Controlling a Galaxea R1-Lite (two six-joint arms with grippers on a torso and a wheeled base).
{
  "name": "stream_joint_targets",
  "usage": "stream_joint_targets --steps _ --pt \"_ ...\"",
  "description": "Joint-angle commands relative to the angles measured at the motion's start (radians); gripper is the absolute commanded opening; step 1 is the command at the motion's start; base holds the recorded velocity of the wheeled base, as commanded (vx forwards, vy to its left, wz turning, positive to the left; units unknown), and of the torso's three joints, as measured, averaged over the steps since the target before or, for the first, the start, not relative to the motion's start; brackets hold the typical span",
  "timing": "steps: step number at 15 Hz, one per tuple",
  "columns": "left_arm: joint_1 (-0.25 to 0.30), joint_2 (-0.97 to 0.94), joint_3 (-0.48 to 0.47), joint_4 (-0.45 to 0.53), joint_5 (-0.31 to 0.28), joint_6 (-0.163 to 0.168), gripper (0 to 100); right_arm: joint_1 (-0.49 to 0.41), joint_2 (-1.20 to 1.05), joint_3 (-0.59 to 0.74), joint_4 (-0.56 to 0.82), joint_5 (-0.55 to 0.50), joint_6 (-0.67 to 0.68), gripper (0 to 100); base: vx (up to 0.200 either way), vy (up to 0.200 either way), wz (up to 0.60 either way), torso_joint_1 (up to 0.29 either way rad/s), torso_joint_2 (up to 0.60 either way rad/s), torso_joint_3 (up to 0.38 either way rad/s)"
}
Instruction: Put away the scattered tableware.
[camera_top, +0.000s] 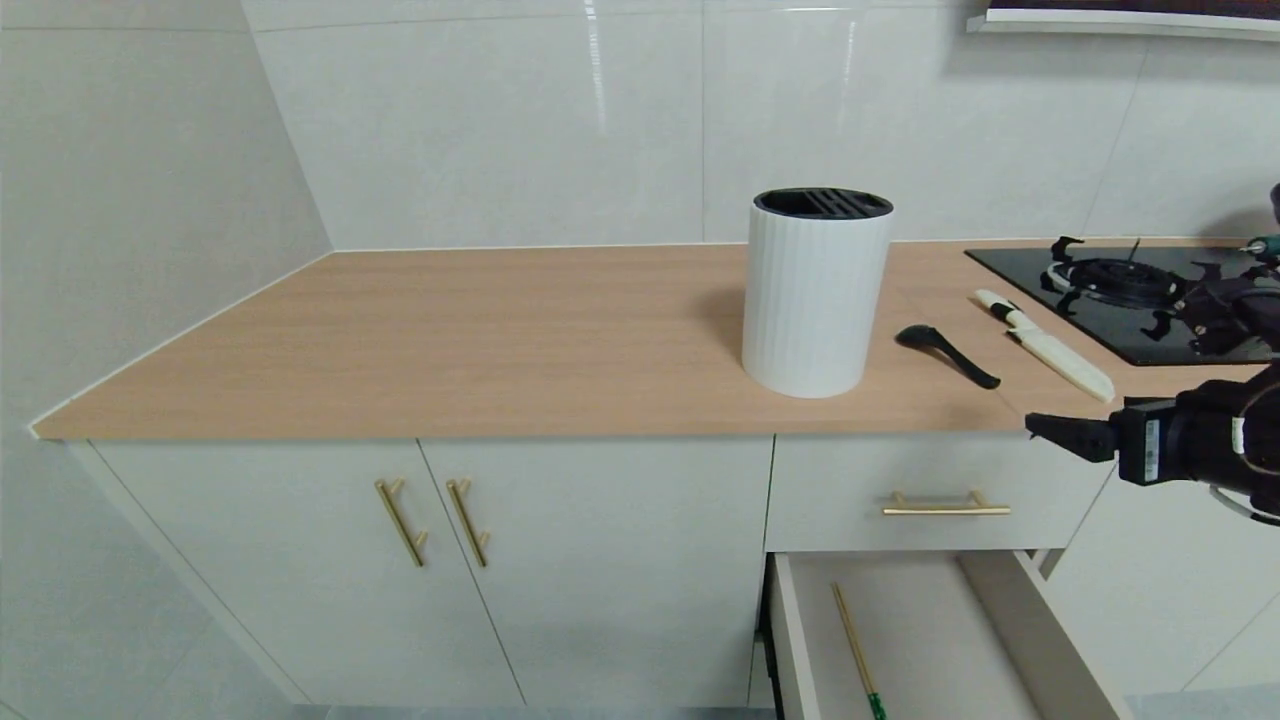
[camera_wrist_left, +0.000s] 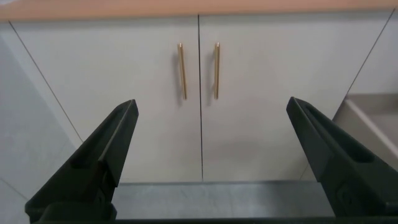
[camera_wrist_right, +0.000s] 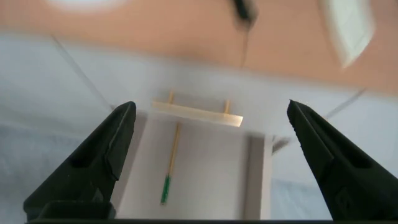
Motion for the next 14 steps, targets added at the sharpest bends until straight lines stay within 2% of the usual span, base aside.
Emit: stream_joint_targets --steps 1,4,7,9,14 --pt "0.000 0.000 0.000 0.000 0.000 0.000 100 -0.029 0.113 -0.120 -0.003 0.055 -0.001 100 0.000 0.000 0.00 0.188 -0.48 -0.310" --pt "0.000 0.000 0.000 0.000 0.000 0.000 100 -0.034 0.253 -0.270 -0.003 0.086 -0.008 100 0.000 0.000 0.00 0.085 -0.23 -0.136" --pt "0.000 0.000 0.000 0.000 0.000 0.000 100 -0.045 0.477 -0.477 0.004 0.093 -0.047 100 0.000 0.000 0.00 0.011 -0.02 -0.017" --pt "0.000 0.000 0.000 0.000 0.000 -0.001 100 -0.057 0.592 -0.557 0.004 0.130 -0.057 100 0.000 0.000 0.00 0.000 0.00 0.000" --pt "0.000 0.000 0.000 0.000 0.000 0.000 100 -0.086 0.650 -0.586 0.004 0.218 -0.058 100 0.000 0.000 0.00 0.000 0.00 0.000"
